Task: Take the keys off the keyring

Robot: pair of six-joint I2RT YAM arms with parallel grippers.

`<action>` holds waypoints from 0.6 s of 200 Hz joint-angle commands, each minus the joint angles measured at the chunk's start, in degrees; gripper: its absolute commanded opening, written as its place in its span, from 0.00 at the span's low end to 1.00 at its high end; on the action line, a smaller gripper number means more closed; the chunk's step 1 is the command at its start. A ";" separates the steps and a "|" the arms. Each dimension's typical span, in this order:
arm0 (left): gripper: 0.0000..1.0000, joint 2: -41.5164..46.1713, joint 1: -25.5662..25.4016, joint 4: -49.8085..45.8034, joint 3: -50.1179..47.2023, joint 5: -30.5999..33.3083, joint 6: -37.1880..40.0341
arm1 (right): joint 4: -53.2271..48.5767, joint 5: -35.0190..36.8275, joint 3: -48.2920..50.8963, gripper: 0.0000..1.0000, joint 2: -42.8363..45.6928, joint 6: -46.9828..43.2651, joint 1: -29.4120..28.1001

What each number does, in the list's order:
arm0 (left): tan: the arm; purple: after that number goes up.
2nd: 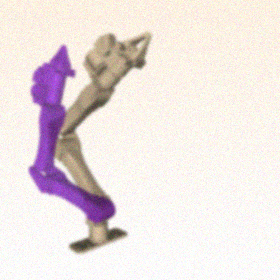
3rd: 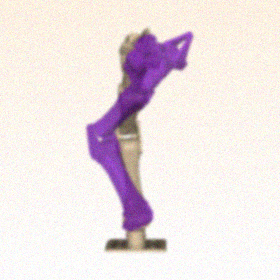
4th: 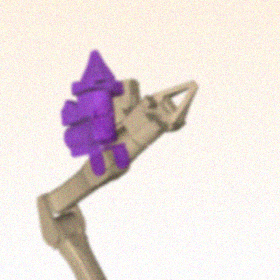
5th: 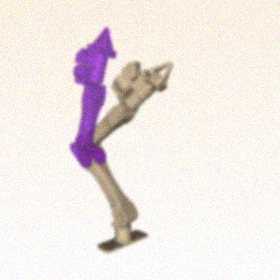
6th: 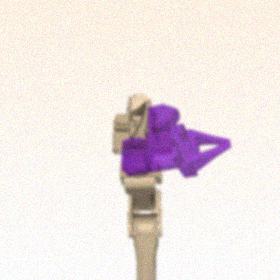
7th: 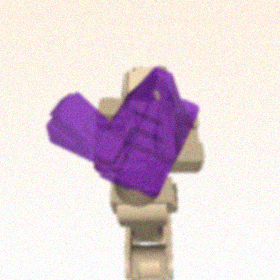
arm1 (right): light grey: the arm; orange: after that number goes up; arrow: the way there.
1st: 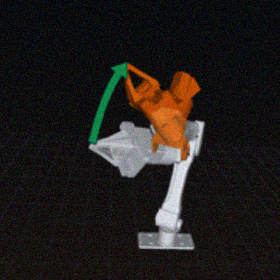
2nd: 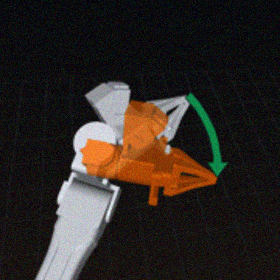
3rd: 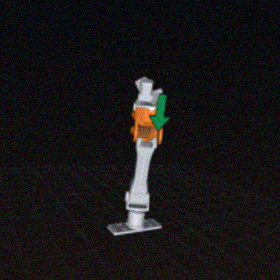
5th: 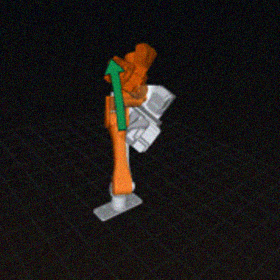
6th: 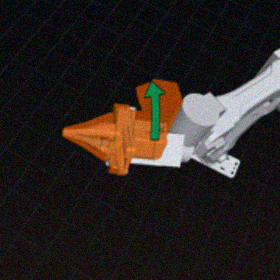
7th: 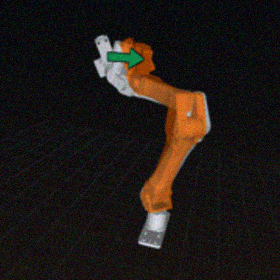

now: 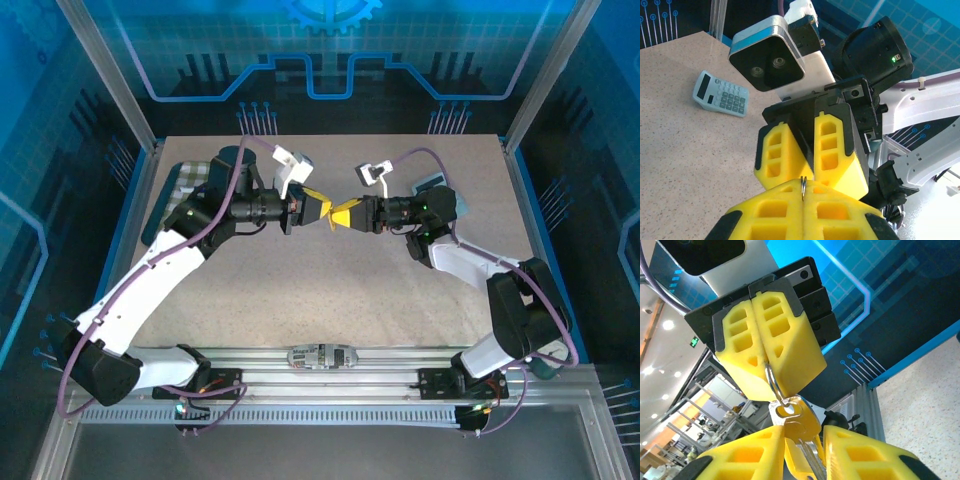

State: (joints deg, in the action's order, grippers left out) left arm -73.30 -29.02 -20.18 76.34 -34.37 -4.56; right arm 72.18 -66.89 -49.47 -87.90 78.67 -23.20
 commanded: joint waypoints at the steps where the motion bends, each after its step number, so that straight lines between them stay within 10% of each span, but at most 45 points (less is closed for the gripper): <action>1: 0.00 1.49 0.54 0.43 -0.62 0.12 0.68 | 4.19 -0.42 -0.48 0.23 -0.34 1.71 0.26; 120: 0.00 0.61 0.63 -3.94 -0.18 2.85 4.89 | -1.42 -1.38 -0.22 0.19 0.92 -0.85 0.99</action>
State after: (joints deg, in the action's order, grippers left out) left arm -72.99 -28.67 -21.28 76.34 -33.39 -2.00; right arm 72.62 -67.16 -49.47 -88.12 80.75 -22.68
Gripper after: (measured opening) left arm 0.053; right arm 0.166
